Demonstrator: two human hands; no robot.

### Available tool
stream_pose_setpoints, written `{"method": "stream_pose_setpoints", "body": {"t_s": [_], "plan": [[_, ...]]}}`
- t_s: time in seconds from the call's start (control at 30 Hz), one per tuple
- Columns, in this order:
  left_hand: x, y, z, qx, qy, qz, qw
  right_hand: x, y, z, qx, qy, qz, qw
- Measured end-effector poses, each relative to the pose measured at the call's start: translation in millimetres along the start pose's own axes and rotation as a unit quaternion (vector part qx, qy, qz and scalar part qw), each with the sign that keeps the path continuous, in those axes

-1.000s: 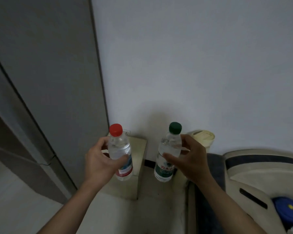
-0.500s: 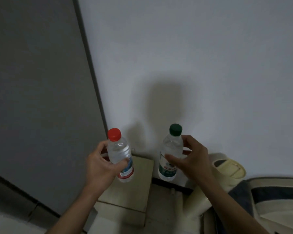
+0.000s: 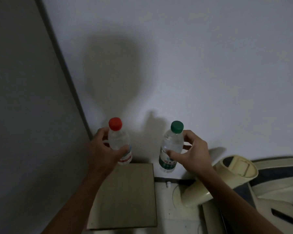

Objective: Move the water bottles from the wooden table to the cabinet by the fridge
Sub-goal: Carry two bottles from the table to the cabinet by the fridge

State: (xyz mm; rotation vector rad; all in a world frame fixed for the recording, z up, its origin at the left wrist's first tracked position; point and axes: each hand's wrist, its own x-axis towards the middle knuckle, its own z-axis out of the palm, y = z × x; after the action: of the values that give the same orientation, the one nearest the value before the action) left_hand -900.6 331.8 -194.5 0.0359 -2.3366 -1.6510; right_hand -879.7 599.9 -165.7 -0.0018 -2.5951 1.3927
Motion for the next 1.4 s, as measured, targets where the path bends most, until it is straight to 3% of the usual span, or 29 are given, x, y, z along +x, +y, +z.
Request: {"method": "stream_pose_setpoints", "body": {"t_s": [0.77, 1.4], "plan": [[41.6, -70.0, 14.5, 0.018, 0.022, -0.083, 0.996, 86.0, 38.7, 68.5, -0.021, -0.054, -0.021, 0.998], [27.0, -286.5, 37.1, 0.087, 0.043, -0.163, 0.982, 40.7, 173.7, 200.8, -0.048, -0.094, 0.074, 0.992]]}}
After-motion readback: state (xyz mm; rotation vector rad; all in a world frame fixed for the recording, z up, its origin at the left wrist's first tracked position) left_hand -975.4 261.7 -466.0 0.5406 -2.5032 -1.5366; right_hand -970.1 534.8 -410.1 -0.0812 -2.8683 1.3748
